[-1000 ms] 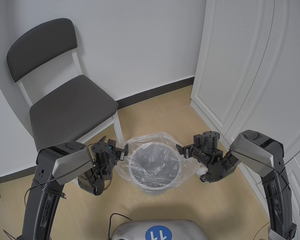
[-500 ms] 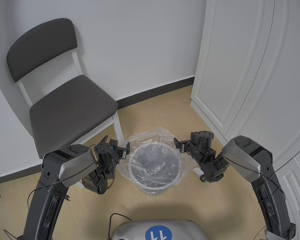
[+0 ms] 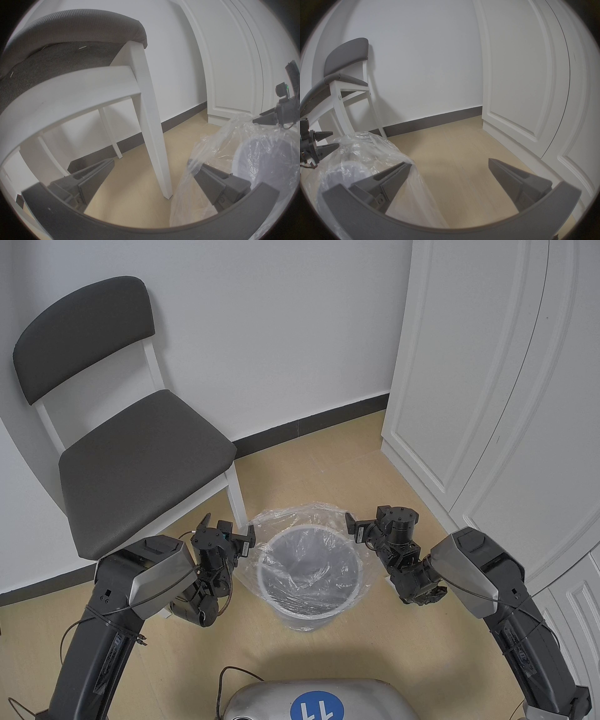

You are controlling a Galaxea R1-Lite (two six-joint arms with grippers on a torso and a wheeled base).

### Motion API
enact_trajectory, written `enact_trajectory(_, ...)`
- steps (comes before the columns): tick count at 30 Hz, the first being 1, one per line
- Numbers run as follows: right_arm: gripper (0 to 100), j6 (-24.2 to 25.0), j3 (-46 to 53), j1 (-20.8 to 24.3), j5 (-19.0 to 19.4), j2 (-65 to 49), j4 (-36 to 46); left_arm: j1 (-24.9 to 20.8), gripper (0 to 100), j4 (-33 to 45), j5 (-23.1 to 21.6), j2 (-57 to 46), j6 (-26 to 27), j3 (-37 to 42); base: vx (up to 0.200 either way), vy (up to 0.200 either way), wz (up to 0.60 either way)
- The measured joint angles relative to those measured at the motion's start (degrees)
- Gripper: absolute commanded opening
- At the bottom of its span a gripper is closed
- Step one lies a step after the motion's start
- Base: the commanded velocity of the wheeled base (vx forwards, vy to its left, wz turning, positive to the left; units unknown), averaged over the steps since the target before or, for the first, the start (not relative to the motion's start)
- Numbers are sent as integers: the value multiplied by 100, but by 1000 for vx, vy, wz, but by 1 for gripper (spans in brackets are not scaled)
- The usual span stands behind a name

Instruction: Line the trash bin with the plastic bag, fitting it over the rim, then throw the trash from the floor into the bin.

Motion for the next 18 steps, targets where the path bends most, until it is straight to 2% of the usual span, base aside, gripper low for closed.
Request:
enact_trajectory(10,100,66,-418,-5,-11,411,29,16,100,95,7,244,-9,-185,0,0,0)
enact_trajectory(18,100,63,-396,-16,-69,468,301,52,100,268,22,255,-13,66,0,0,0)
